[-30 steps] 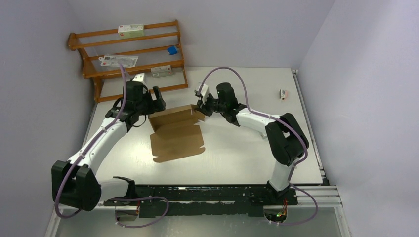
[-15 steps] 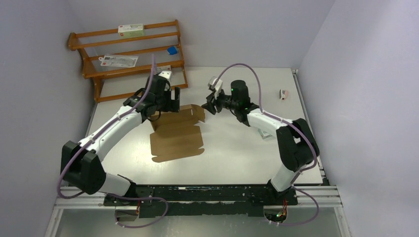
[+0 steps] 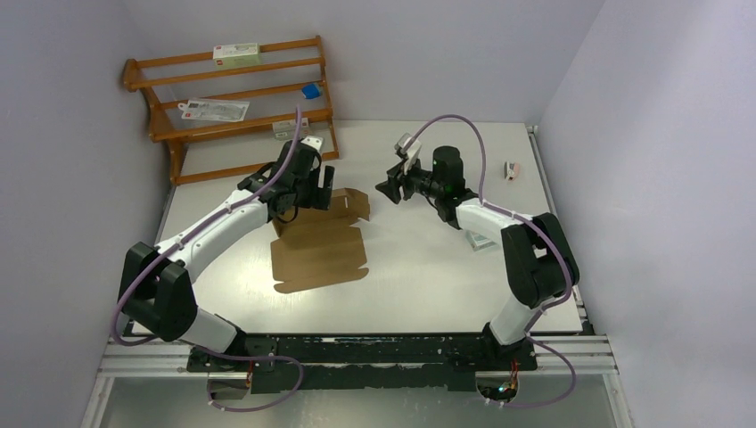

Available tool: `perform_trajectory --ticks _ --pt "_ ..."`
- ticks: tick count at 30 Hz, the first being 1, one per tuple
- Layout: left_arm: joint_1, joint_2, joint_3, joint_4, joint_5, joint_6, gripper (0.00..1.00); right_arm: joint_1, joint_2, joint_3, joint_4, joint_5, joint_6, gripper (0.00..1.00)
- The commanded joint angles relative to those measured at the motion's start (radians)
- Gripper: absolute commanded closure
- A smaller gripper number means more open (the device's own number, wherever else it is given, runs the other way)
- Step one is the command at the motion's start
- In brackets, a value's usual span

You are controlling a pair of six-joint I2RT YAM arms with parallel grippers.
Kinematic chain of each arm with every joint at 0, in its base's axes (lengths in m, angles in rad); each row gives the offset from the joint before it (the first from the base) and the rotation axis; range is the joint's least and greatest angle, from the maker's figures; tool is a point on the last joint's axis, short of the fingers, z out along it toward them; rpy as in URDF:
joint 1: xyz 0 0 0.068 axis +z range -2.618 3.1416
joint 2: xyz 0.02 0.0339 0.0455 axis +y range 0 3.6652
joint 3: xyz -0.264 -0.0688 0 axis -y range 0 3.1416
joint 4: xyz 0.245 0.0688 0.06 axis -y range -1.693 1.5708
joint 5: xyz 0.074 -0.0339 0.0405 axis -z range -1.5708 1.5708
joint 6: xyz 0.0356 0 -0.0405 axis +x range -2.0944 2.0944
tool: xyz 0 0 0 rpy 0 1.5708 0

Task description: Fold the paper box

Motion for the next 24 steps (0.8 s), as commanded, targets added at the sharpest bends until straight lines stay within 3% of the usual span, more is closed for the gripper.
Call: perform_trajectory --ticks 1,9,15,19,24 --pt "-0.006 0.003 0.023 0.009 -0.028 0.008 0.15 -0.022 0.027 -0.007 0.063 0.049 0.001 0.42" --pt "-0.01 -0.083 0.053 0.008 0.009 0.031 0.15 -0.021 0.115 0.023 0.073 0.021 -0.032 0.43" --pt "-0.156 -0.036 0.133 -0.148 -0.233 0.217 0.17 -0.021 0.131 0.008 0.106 0.013 -0.017 0.42" --pt "-0.219 -0.087 -0.006 -0.014 -0.366 0.432 0.18 -0.02 0.137 0.0 0.13 -0.007 -0.006 0.41" --pt "-0.231 -0.231 -0.222 0.227 -0.316 0.705 0.19 -0.022 0.13 -0.004 0.124 -0.025 -0.011 0.4"
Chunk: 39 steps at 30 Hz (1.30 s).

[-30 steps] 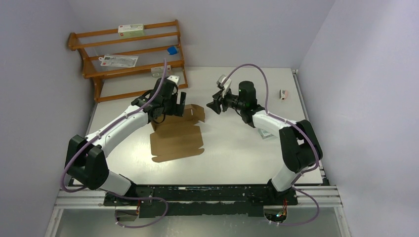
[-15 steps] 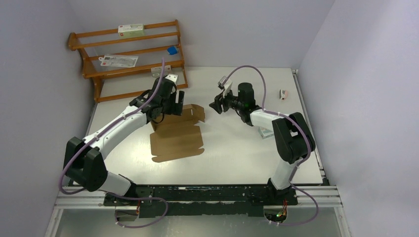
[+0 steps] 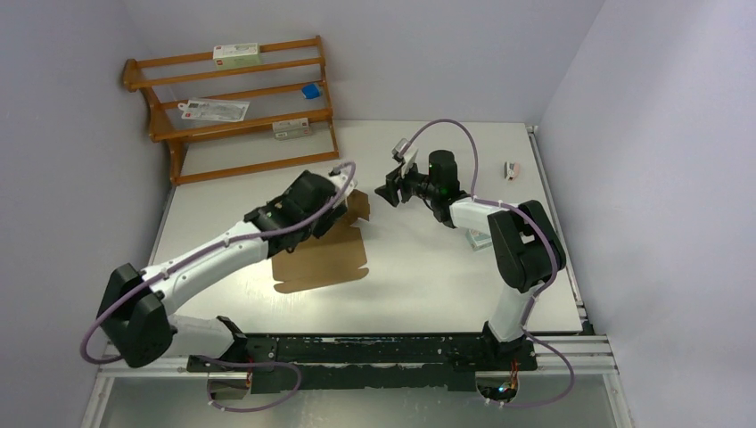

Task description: Fold the paper box

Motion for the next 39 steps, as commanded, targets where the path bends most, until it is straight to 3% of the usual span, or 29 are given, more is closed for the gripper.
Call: perform_trajectory --ticks 1,5,13,26,29,34,39 --pt "-0.002 -0.135 -0.158 0.232 -0.026 0.327 0.19 -0.006 0.003 -0.014 0.044 -0.031 0.002 0.4" --pt "0.0 -0.201 -0.305 0.4 0.003 0.506 0.23 -0.006 0.007 -0.023 0.066 -0.051 0.008 0.4" --pt "0.006 -0.148 -0.359 0.581 0.081 0.66 0.29 -0.006 0.015 -0.02 0.056 -0.072 0.001 0.39" --pt "0.023 -0.023 -0.337 0.614 0.153 0.734 0.4 -0.008 0.023 -0.012 0.042 -0.088 -0.008 0.38" --pt "0.022 0.004 -0.33 0.626 0.157 0.743 0.48 -0.008 0.031 -0.003 0.029 -0.113 -0.021 0.38" --pt "0.022 0.031 -0.326 0.62 0.154 0.748 0.73 -0.008 0.044 0.008 0.016 -0.146 -0.034 0.38" --pt "0.021 0.032 -0.331 0.611 0.173 0.757 0.85 -0.006 0.062 0.011 0.033 -0.202 -0.022 0.38"
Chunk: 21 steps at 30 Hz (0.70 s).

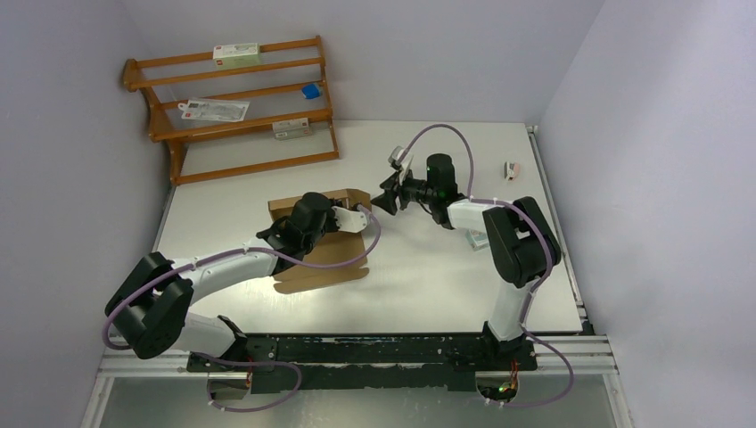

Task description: Fold the paper box

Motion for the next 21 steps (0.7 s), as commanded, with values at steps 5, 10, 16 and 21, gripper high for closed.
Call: perform_trajectory --ticks 5,10,16,21 --pt "0.004 0.001 0.017 -0.003 0.047 0.01 0.88 -0.003 0.036 0.025 0.011 -0.113 -0.019 0.39" --pt "0.0 0.003 0.011 -0.003 0.036 0.014 0.91 -0.009 0.01 0.019 -0.032 -0.132 -0.06 0.39" --pt "-0.005 -0.005 0.008 -0.012 0.046 0.015 0.94 -0.039 -0.023 0.005 -0.005 -0.016 -0.045 0.39" --pt "-0.008 -0.006 0.012 -0.026 0.044 0.016 0.95 -0.028 0.016 0.017 0.064 -0.022 -0.012 0.43"
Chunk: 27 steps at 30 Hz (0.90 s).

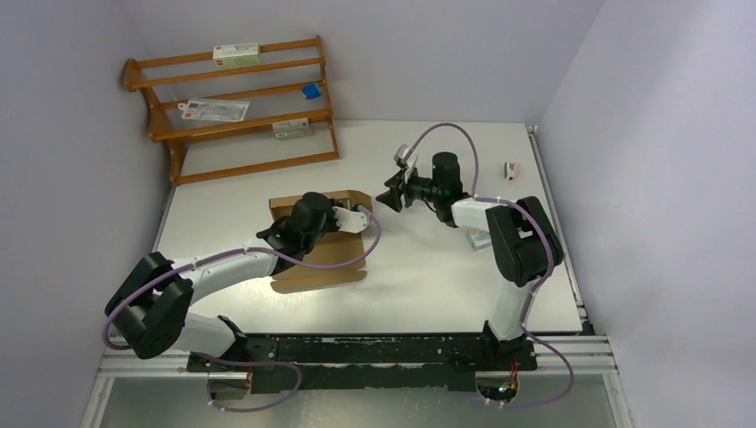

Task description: Fold the paper box

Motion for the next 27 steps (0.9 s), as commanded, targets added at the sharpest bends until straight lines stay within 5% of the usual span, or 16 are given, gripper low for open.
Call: perform_trajectory --ticks 1,27 --pt "-0.006 -0.006 0.011 -0.029 0.037 0.001 0.95 0.013 0.018 0.02 0.079 0.016 0.011 0.43" --pt "-0.023 0.0 0.041 -0.096 0.05 -0.037 0.95 0.08 0.077 0.016 0.146 -0.269 0.068 0.46"
